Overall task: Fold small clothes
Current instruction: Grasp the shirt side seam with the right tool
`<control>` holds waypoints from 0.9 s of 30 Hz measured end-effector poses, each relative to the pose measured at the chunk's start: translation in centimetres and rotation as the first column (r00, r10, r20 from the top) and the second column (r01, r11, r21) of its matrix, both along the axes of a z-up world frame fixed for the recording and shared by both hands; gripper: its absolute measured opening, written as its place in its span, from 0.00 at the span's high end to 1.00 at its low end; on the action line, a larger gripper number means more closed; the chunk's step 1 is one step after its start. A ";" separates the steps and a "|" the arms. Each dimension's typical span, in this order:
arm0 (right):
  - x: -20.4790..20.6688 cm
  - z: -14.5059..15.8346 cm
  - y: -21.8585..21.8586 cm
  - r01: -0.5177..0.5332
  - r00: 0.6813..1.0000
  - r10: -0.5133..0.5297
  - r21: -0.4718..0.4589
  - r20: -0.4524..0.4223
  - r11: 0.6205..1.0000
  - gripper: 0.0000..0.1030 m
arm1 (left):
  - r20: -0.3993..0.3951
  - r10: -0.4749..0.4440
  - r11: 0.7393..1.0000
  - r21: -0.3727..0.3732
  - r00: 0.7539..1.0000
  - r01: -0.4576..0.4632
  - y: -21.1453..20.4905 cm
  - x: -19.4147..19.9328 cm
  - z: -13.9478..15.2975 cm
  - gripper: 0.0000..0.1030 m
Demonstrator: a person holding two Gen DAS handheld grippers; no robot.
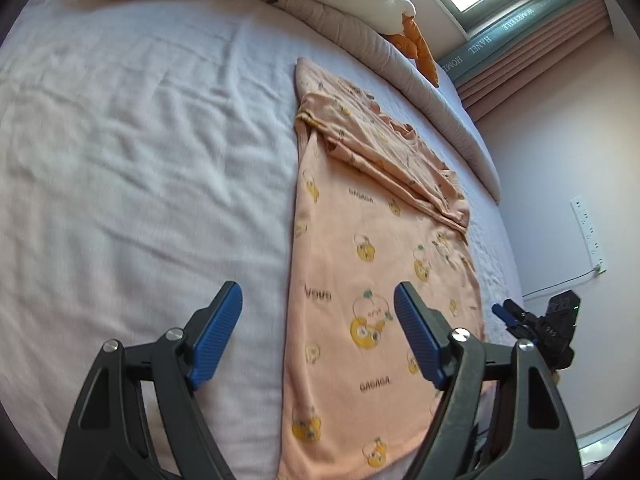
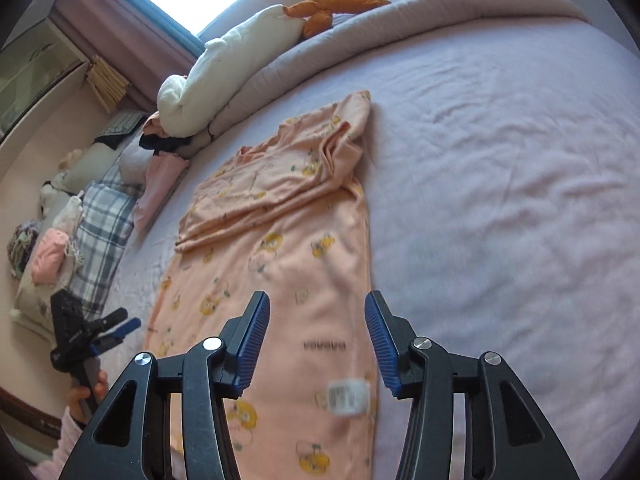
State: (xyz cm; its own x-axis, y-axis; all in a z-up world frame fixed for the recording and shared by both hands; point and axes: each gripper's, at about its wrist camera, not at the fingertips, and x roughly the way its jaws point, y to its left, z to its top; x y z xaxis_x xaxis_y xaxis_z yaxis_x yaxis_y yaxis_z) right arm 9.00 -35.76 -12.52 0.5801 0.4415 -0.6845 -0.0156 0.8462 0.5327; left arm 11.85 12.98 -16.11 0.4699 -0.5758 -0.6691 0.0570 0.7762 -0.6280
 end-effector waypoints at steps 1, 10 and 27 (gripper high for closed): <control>-0.8 -0.4 -0.3 0.004 1.000 -0.004 0.015 -0.012 1.000 0.52 | -0.016 -0.002 0.999 -0.037 1.000 0.001 0.4 -0.8 -0.3 0.24; -4.7 -3.2 -1.4 -0.049 0.991 0.063 0.126 -0.114 0.991 0.52 | -0.065 -0.073 0.972 -0.227 0.995 0.056 -0.4 -3.7 -2.0 0.24; -0.7 -4.8 2.4 -0.196 0.962 0.242 0.292 -0.129 0.936 0.52 | -0.038 -0.238 0.945 -0.240 0.971 0.222 -6.0 0.9 -2.2 0.24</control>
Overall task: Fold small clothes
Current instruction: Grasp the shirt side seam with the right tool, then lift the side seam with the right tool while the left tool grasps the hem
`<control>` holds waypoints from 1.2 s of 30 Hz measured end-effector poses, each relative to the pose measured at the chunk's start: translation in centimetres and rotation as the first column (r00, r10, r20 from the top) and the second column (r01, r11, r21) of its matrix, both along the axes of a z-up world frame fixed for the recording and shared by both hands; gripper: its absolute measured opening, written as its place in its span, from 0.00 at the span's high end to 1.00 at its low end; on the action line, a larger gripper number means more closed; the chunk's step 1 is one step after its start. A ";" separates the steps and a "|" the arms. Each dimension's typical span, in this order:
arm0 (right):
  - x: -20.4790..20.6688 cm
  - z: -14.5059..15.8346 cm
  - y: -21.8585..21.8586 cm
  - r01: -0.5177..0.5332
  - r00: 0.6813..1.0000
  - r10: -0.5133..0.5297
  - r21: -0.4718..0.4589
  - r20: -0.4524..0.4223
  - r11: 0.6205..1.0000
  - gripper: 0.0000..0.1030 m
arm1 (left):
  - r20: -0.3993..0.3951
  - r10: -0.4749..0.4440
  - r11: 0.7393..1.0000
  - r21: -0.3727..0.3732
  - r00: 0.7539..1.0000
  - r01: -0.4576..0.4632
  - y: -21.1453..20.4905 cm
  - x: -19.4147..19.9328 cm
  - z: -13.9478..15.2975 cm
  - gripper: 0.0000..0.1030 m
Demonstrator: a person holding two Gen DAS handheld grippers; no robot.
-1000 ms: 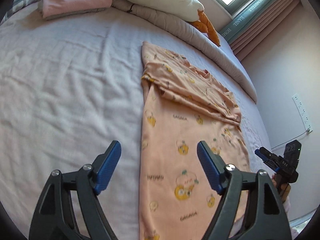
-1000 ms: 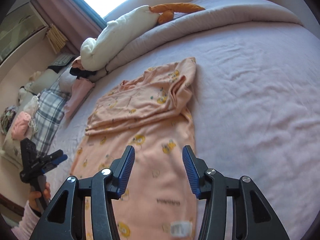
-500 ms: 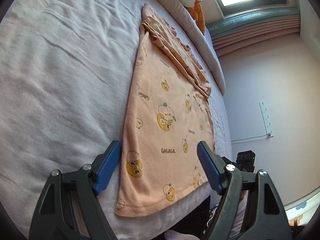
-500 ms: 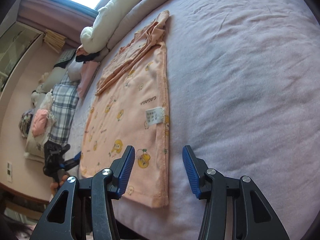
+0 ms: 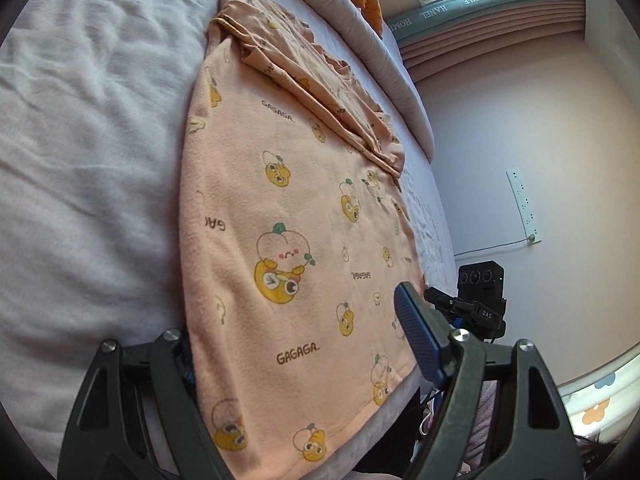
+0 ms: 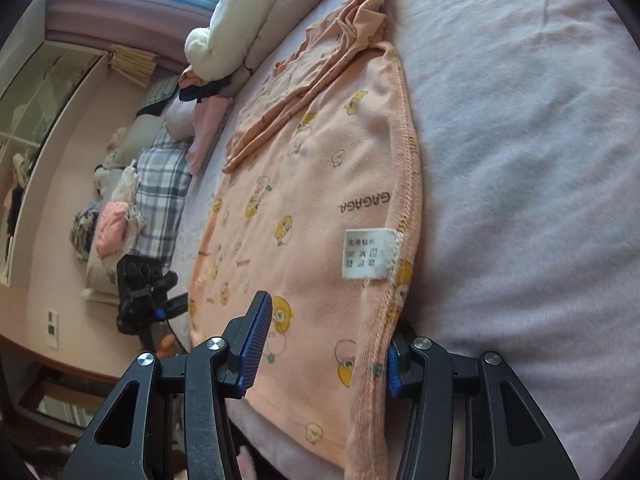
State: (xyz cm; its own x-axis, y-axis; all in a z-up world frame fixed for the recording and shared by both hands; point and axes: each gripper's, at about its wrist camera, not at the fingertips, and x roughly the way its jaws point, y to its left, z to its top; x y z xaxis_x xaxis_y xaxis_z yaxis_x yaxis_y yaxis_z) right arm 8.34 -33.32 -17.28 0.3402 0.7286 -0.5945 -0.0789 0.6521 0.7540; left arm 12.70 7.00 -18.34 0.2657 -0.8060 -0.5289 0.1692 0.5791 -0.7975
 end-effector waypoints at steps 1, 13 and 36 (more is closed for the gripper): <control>0.3 0.0 0.2 -0.001 1.000 0.001 0.001 0.002 1.000 0.52 | 0.001 0.002 1.000 -0.002 1.000 -0.002 -0.1 0.1 0.0 0.24; -2.4 0.0 -0.7 -0.005 1.000 0.005 -0.018 0.009 1.000 0.59 | -0.020 0.041 0.991 0.125 0.999 -0.039 1.5 -2.3 -0.6 0.76; -4.1 0.2 -0.4 0.077 0.996 -0.074 -0.090 0.045 0.993 0.91 | 0.142 0.090 0.903 0.406 0.986 -0.141 -1.3 -4.3 1.2 0.93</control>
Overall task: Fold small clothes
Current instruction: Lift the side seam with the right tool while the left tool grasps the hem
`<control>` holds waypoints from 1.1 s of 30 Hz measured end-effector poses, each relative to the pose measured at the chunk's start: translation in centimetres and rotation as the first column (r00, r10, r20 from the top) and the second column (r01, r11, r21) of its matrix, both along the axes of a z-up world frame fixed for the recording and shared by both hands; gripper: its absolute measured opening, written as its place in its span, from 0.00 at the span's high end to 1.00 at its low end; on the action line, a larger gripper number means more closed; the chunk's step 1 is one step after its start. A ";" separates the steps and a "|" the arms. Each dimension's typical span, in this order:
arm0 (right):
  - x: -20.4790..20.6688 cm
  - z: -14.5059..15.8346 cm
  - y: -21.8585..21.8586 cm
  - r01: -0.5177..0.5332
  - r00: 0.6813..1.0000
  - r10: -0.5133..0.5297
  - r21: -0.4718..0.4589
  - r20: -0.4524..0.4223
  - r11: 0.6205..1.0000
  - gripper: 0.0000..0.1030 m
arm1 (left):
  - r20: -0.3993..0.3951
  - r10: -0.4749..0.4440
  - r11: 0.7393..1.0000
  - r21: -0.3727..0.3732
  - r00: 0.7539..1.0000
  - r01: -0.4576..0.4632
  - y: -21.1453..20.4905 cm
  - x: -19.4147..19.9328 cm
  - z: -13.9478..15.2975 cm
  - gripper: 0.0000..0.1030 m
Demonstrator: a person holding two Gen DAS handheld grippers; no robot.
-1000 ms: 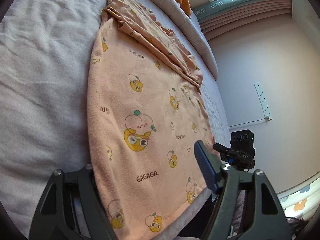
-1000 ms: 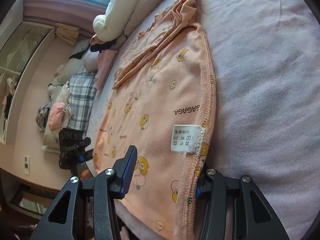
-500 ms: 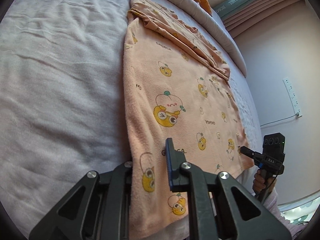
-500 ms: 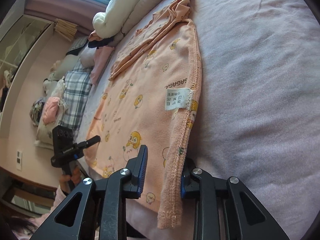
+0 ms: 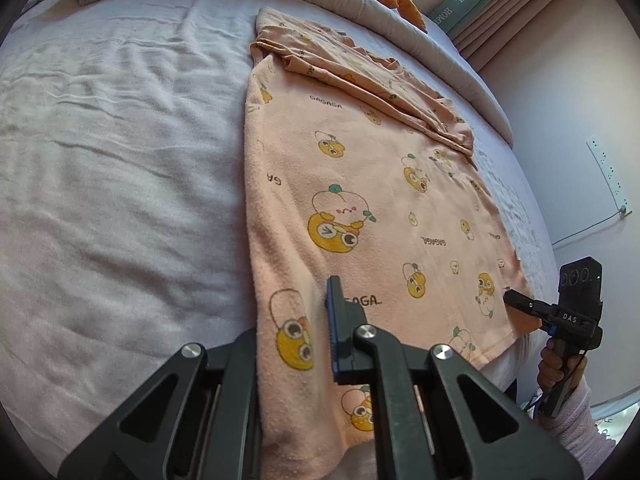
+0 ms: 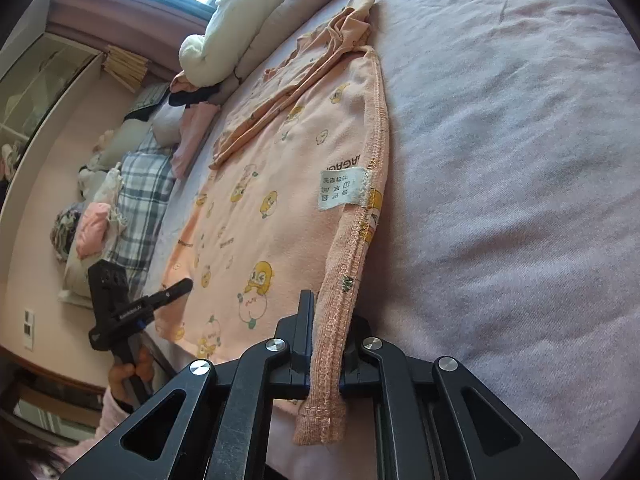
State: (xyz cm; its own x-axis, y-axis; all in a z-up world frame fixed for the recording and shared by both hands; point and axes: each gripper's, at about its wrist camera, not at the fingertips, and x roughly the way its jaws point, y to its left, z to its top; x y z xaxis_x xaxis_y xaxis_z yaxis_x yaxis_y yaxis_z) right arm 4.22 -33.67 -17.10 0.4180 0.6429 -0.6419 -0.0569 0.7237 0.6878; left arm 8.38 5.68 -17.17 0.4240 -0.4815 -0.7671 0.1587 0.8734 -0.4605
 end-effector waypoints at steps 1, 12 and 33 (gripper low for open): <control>0.0 0.2 0.1 -0.003 1.000 0.003 -0.004 0.007 1.000 0.92 | 0.007 -0.005 1.000 0.000 1.000 0.005 -0.1 -0.1 0.1 0.94; 0.1 1.2 0.0 0.012 0.998 -0.013 0.008 0.065 1.000 0.95 | 0.069 -0.010 0.998 -0.061 0.998 0.015 0.5 -0.5 2.0 0.96; -1.3 4.7 0.6 -0.012 0.977 0.000 0.054 0.214 0.998 0.96 | 0.229 -0.053 0.993 -0.090 0.972 0.076 0.0 -3.0 7.0 0.96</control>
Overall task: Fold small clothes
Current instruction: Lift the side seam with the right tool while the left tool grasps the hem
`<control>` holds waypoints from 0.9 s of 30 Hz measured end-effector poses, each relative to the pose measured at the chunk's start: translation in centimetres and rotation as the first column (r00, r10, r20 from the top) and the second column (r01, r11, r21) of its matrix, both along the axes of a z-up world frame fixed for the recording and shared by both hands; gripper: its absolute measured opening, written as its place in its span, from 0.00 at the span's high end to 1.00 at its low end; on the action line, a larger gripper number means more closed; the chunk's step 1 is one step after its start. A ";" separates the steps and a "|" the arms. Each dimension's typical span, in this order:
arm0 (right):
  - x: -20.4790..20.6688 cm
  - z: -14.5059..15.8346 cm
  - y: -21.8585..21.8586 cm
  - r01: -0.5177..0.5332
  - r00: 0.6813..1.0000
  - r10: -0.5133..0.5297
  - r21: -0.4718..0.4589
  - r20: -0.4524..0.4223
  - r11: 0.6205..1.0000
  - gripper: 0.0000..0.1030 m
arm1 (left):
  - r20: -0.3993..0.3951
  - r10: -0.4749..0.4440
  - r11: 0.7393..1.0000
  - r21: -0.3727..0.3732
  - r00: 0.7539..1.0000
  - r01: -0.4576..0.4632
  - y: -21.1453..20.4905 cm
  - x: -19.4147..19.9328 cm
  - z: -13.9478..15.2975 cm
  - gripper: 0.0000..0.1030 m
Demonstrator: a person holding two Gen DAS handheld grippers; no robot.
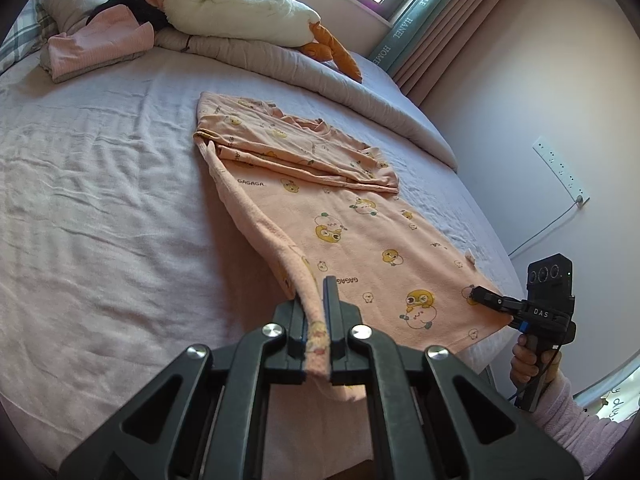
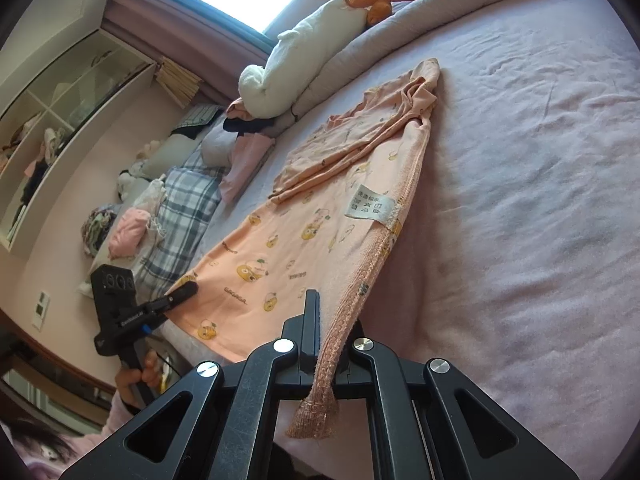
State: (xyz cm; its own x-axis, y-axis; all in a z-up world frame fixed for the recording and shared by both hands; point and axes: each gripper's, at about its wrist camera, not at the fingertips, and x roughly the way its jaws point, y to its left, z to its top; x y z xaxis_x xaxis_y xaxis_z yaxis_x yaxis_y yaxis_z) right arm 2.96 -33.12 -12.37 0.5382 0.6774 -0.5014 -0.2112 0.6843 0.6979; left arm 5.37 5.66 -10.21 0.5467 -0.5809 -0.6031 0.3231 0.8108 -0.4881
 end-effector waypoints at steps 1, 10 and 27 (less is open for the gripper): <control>0.0 0.1 0.0 -0.001 1.000 0.001 0.002 0.005 1.000 0.96 | 0.006 -0.001 1.000 -0.002 1.000 0.001 0.0 -0.2 0.2 0.96; -0.8 2.0 0.3 -0.029 0.998 0.027 0.018 0.062 0.999 0.96 | 0.066 -0.031 0.996 -0.081 0.997 0.036 0.3 -1.2 2.7 0.96; -3.7 5.7 0.2 -0.064 0.990 0.062 0.005 0.130 0.998 0.96 | 0.146 -0.052 0.983 -0.164 0.988 0.076 3.2 -3.7 6.8 0.98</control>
State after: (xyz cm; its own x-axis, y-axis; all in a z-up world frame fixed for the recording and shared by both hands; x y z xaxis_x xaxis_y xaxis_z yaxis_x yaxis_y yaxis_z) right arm -0.76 -32.88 -6.64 0.5545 0.7163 -0.4236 -0.3429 0.6605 0.6680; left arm 1.64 8.82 -3.37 0.5772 -0.7045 -0.4130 0.4470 0.6958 -0.5622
